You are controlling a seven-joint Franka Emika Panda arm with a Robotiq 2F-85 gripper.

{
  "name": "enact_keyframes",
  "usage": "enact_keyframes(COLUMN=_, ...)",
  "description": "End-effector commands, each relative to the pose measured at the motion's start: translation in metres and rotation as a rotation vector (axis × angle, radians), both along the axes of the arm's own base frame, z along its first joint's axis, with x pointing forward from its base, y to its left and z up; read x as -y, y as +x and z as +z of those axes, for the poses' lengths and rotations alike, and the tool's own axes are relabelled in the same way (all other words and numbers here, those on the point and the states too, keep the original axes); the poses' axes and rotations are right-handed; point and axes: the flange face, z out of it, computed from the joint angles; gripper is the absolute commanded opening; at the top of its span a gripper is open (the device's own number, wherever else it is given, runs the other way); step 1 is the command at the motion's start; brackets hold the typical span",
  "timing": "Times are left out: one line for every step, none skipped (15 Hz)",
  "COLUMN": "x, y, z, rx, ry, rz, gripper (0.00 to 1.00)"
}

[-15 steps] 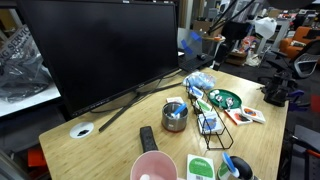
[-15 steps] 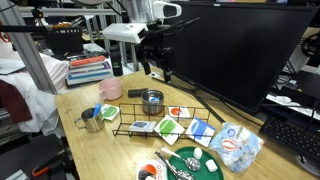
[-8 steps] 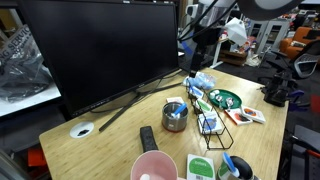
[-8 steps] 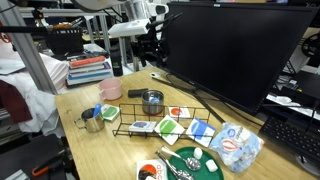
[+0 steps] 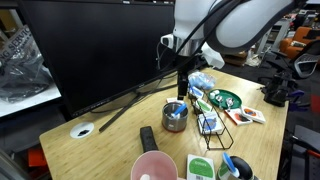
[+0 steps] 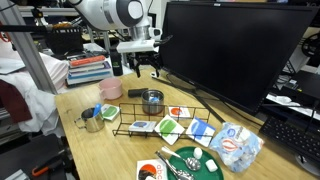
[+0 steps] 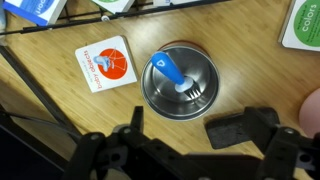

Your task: Move the silver bowl to the edge on the desk

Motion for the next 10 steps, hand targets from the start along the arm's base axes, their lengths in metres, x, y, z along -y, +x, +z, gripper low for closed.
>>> enact_keyframes(x=0.000, y=0.000, z=0.005, rx=0.006, ry=0.001, rz=0.000, gripper=1.00)
enact_keyframes(x=0.000, y=0.000, z=0.008, rx=0.011, ry=0.001, rz=0.000, gripper=1.00)
enact_keyframes(x=0.000, y=0.000, z=0.008, rx=0.010, ry=0.001, rz=0.000, gripper=1.00)
enact_keyframes(x=0.000, y=0.000, z=0.007, rx=0.009, ry=0.001, rz=0.000, gripper=1.00)
enact_keyframes(x=0.000, y=0.000, z=0.007, rx=0.008, ry=0.001, rz=0.000, gripper=1.00)
enact_keyframes(x=0.002, y=0.003, z=0.005, rx=0.014, ry=-0.012, rz=-0.028, gripper=1.00)
enact_keyframes(x=0.003, y=0.007, z=0.003, rx=0.017, ry=-0.014, rz=-0.036, gripper=1.00)
enact_keyframes(x=0.004, y=0.010, z=0.000, rx=0.015, ry=-0.018, rz=-0.044, gripper=1.00)
enact_keyframes(x=0.006, y=0.014, z=-0.003, rx=0.012, ry=-0.024, rz=-0.043, gripper=1.00)
enact_keyframes(x=0.006, y=0.018, z=-0.008, rx=-0.002, ry=-0.017, rz=-0.031, gripper=1.00)
